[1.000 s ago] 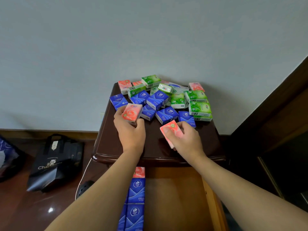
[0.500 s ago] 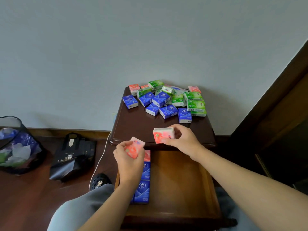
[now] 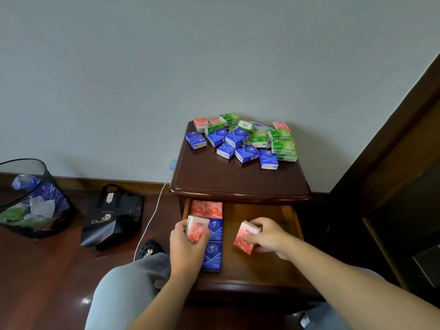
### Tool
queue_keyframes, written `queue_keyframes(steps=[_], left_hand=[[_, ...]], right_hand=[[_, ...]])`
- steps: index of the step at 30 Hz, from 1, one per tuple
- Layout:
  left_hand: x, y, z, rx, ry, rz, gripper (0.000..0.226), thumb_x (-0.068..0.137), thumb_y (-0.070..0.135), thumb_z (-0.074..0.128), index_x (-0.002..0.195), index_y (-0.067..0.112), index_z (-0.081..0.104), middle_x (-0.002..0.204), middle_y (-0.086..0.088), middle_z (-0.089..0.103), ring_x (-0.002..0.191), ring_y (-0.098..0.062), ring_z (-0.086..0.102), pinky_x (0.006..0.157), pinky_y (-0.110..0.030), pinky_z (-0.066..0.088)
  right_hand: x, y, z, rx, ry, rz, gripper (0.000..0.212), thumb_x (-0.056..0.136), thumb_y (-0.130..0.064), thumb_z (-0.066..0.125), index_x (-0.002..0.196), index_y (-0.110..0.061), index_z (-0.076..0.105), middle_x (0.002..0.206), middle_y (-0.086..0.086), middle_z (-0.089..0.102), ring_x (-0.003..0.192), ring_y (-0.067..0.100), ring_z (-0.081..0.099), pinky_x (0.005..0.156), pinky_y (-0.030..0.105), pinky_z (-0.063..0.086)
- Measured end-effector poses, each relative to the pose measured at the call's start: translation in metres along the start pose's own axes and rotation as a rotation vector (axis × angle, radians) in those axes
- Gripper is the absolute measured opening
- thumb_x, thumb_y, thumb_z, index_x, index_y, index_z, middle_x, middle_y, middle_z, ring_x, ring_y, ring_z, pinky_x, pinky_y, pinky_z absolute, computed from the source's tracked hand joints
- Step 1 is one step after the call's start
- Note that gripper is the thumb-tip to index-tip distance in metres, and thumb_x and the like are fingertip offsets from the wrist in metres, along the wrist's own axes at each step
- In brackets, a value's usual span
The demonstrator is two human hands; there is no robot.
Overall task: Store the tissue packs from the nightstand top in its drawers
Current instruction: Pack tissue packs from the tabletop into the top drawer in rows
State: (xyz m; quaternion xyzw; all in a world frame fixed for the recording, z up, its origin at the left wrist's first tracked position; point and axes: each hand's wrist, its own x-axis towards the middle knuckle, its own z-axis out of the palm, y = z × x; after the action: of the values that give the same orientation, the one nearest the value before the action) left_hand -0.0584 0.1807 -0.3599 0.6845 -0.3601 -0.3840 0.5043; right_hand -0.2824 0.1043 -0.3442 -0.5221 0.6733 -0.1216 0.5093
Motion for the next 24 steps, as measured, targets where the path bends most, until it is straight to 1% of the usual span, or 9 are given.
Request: queue_keyframes(steps=[2, 5, 7, 9, 11, 15, 17, 20, 24], left_hand=[[0.000, 0.002, -0.002, -0.074, 0.004, -0.037, 0.043, 0.085, 0.037, 0.083, 0.115, 0.030, 0.052, 0.104, 0.002, 0.070, 0.085, -0.001, 0.073, 0.053, -0.011, 0.053], [0.001, 0.004, -0.004, -0.127, -0.010, -0.090, 0.047, 0.082, 0.051, 0.078, 0.115, 0.035, 0.049, 0.101, 0.003, 0.073, 0.080, -0.007, 0.076, 0.056, -0.025, 0.061], [0.001, 0.005, -0.004, -0.141, -0.026, -0.086, 0.057, 0.080, 0.055, 0.076, 0.125, 0.037, 0.046, 0.105, 0.007, 0.071, 0.083, -0.008, 0.076, 0.059, -0.028, 0.063], [0.000, 0.006, -0.005, -0.181, -0.055, -0.048, 0.060, 0.084, 0.048, 0.077, 0.133, 0.048, 0.042, 0.113, 0.015, 0.065, 0.092, -0.003, 0.075, 0.060, -0.029, 0.063], [-0.001, 0.008, -0.007, -0.208, -0.092, -0.016, 0.060, 0.087, 0.042, 0.077, 0.133, 0.058, 0.041, 0.119, 0.022, 0.061, 0.101, 0.004, 0.070, 0.063, -0.030, 0.064], [-0.003, 0.006, -0.009, -0.230, -0.112, 0.012, 0.056, 0.090, 0.034, 0.078, 0.127, 0.059, 0.045, 0.118, 0.017, 0.065, 0.101, -0.004, 0.073, 0.064, -0.032, 0.064], [-0.003, 0.005, -0.008, -0.234, -0.107, 0.005, 0.057, 0.091, 0.027, 0.079, 0.125, 0.057, 0.045, 0.118, 0.011, 0.066, 0.100, -0.008, 0.074, 0.065, -0.034, 0.064], [-0.002, 0.002, -0.007, -0.229, -0.086, -0.009, 0.057, 0.089, 0.020, 0.081, 0.117, 0.054, 0.045, 0.115, 0.003, 0.067, 0.096, -0.010, 0.075, 0.066, -0.035, 0.065], [0.000, 0.002, -0.006, -0.203, -0.076, -0.011, 0.055, 0.087, 0.022, 0.083, 0.111, 0.054, 0.045, 0.109, 0.005, 0.067, 0.091, -0.008, 0.075, 0.062, -0.029, 0.063]], right_hand=[[0.004, 0.001, 0.009, 0.074, 0.064, 0.039, 0.053, 0.084, -0.026, 0.088, 0.124, -0.029, 0.052, 0.119, 0.000, 0.067, 0.105, 0.016, 0.070, 0.077, 0.034, 0.065], [0.014, 0.003, 0.023, 0.218, 0.128, 0.073, 0.047, 0.088, -0.030, 0.084, 0.126, -0.023, 0.058, 0.113, -0.002, 0.067, 0.098, 0.015, 0.070, 0.076, 0.038, 0.067], [0.020, 0.003, 0.031, 0.276, 0.150, 0.088, 0.044, 0.092, -0.026, 0.081, 0.130, -0.024, 0.059, 0.111, -0.003, 0.065, 0.095, 0.014, 0.067, 0.074, 0.039, 0.067], [0.025, 0.001, 0.037, 0.285, 0.157, 0.100, 0.042, 0.097, -0.024, 0.074, 0.136, -0.026, 0.057, 0.110, -0.005, 0.062, 0.092, 0.014, 0.064, 0.071, 0.039, 0.067], [0.029, -0.003, 0.043, 0.270, 0.165, 0.109, 0.043, 0.101, -0.024, 0.068, 0.142, -0.027, 0.053, 0.118, -0.002, 0.061, 0.100, 0.017, 0.065, 0.071, 0.041, 0.067], [0.039, -0.009, 0.053, 0.204, 0.252, 0.095, 0.054, 0.098, -0.018, 0.072, 0.147, -0.028, 0.049, 0.138, 0.006, 0.058, 0.123, 0.030, 0.063, 0.073, 0.044, 0.067], [0.045, -0.011, 0.056, 0.164, 0.312, 0.076, 0.056, 0.096, -0.017, 0.075, 0.146, -0.025, 0.050, 0.139, 0.008, 0.059, 0.122, 0.031, 0.064, 0.075, 0.043, 0.067], [0.051, -0.012, 0.061, 0.148, 0.347, 0.044, 0.053, 0.094, -0.016, 0.077, 0.142, -0.022, 0.054, 0.132, 0.008, 0.064, 0.111, 0.027, 0.069, 0.077, 0.040, 0.067], [0.055, -0.012, 0.065, 0.117, 0.361, 0.026, 0.049, 0.094, -0.020, 0.077, 0.138, -0.023, 0.055, 0.130, 0.005, 0.065, 0.111, 0.023, 0.069, 0.084, 0.042, 0.066]])
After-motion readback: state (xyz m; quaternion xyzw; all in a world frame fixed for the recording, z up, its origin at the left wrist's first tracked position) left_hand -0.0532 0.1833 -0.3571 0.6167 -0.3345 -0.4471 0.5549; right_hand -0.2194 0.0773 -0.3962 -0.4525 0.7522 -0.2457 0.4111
